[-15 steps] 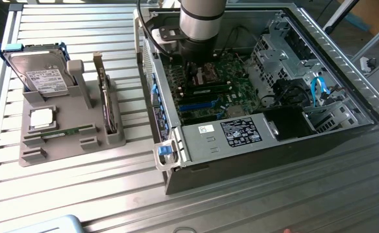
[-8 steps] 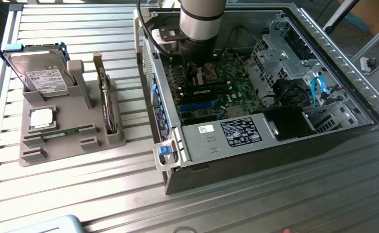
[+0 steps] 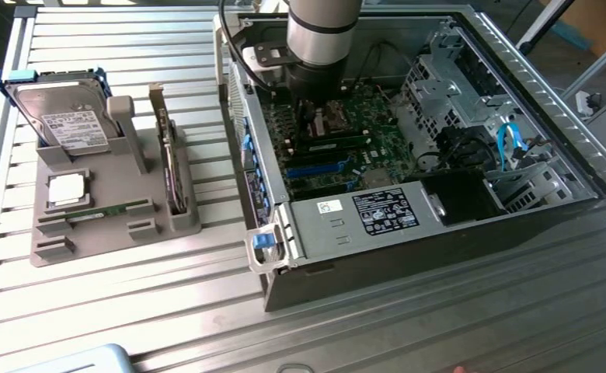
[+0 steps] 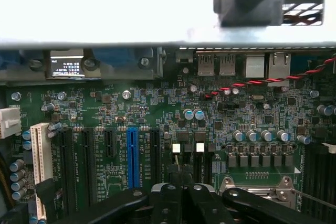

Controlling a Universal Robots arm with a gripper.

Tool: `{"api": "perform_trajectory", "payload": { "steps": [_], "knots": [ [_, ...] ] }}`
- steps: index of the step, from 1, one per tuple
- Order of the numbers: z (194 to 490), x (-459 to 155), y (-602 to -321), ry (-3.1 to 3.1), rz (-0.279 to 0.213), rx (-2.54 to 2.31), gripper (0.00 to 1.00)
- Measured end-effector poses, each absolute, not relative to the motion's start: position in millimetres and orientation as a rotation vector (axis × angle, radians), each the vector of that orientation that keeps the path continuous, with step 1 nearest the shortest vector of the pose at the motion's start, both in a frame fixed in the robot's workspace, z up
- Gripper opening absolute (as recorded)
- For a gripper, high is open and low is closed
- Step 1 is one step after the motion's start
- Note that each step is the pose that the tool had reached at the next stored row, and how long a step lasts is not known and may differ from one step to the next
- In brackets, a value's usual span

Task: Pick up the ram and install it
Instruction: 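Press down the ram until it locks into place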

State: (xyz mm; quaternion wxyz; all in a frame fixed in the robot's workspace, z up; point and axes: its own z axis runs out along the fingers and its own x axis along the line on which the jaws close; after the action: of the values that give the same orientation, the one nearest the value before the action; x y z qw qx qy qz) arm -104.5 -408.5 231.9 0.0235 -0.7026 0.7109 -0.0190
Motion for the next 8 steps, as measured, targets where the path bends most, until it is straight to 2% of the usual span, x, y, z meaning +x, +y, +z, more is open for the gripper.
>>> {"api": "perform_trajectory", "payload": {
  "steps": [8],
  "knots": [
    [231.0,-104.5,-408.7,2.200,-0.059,-2.175,0.10]
  ]
}}
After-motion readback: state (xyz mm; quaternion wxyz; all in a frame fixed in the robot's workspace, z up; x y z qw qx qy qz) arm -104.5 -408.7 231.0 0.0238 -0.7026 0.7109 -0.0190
